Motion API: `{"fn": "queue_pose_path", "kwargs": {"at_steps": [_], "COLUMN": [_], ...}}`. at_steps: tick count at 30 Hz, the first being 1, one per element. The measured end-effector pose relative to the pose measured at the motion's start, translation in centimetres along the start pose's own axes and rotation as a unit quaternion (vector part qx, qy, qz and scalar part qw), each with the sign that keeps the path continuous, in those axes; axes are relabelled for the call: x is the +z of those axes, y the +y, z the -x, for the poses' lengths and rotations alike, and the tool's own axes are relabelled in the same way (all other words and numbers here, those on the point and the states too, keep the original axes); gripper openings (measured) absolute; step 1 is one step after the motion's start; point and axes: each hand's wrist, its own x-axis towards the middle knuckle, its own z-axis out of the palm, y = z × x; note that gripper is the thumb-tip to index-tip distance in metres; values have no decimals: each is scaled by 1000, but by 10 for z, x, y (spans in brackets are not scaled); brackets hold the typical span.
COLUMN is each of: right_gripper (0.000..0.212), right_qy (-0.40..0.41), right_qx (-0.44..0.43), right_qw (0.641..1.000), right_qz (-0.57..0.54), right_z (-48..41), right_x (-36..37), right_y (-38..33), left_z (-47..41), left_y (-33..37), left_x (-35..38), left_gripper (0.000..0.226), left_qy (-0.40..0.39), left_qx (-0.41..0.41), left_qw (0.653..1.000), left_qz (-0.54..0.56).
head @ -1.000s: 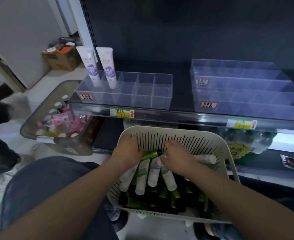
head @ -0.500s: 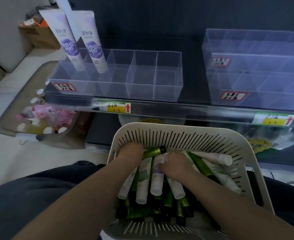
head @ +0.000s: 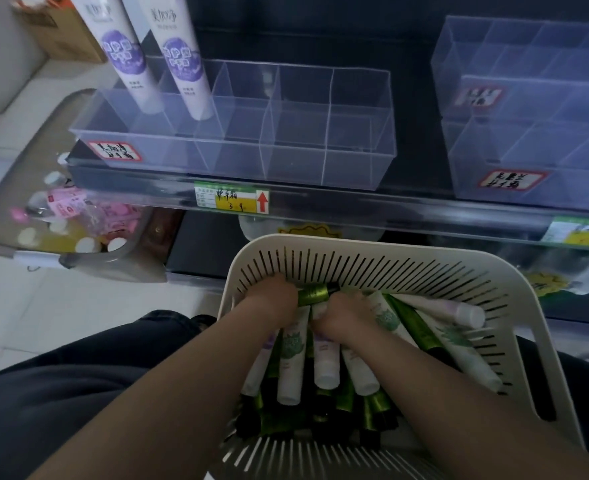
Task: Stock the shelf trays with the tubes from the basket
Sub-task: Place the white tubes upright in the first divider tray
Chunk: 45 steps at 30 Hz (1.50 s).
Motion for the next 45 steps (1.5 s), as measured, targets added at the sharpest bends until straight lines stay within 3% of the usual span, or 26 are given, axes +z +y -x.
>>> {"fn": "queue_pose_path", "kwargs": {"at_steps": [5,10,12,18,23,28,45], "right_gripper": [59,33,35,32,43,35,27], "right_qy": [-24,-30,-28,-4,-12,19,86], "right_qx": [23,13,14,-22,-62,-113,-238], "right_qw": [999,999,999,998,990,982,937], "right_qz": [9,24,18,-62,-124,-152,-240], "right_z": [2,9,14,36,59,83,143], "right_x": [0,3,1,-10,-18,-32,-94], "right_y": [-8,-6,-5,5,21,20,8], "left_z": [6,19,25,43,63,84,158], "left_y": [0,0,0,1,-2,-3,-15], "left_x": [-5,-11,-17,-37,-45,-52,-120], "left_gripper": [35,27,23,25,23,22,20], "left_qy": [22,14,4,11,53,77,215], "left_qx": [30,30,20,12,27,34,53], "left_qw": [999,998,997,990,981,967,949], "left_qz": [-4,46,73,140,187,240,223]}}
